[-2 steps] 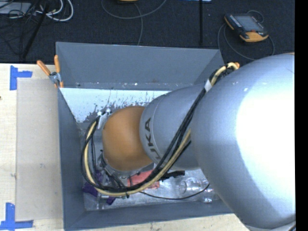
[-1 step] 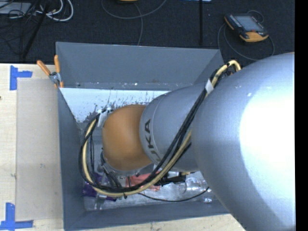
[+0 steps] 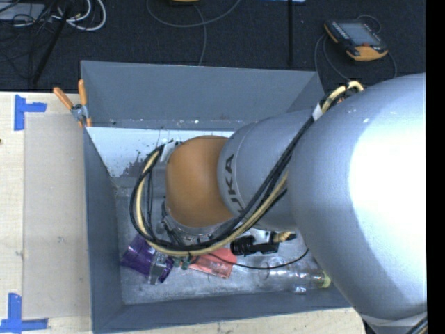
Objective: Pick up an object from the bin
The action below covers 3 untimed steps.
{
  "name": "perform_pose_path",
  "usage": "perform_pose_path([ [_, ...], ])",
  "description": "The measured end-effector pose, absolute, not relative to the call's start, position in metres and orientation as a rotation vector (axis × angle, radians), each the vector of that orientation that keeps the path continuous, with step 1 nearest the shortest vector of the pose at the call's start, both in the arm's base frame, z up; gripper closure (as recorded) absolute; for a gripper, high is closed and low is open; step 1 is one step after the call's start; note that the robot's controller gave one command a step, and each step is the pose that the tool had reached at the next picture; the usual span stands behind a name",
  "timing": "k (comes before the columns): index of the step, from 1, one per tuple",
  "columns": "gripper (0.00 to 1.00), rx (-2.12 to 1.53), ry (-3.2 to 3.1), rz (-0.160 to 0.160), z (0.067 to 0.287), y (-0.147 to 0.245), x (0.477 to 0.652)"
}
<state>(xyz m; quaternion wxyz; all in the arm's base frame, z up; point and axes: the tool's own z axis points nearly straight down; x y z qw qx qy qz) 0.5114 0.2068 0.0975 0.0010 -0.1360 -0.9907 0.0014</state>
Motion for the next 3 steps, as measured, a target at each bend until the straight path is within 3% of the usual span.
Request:
perform_pose_path([
  [1, 0.00, -0.698, -3.059, 0.000, 0.078, 0.212, 0.509],
  [2, 1.00, -0.747, -3.049, -0.004, 0.074, 0.216, 0.544],
  [3, 1.00, -0.747, -3.049, -0.004, 0.074, 0.216, 0.544],
])
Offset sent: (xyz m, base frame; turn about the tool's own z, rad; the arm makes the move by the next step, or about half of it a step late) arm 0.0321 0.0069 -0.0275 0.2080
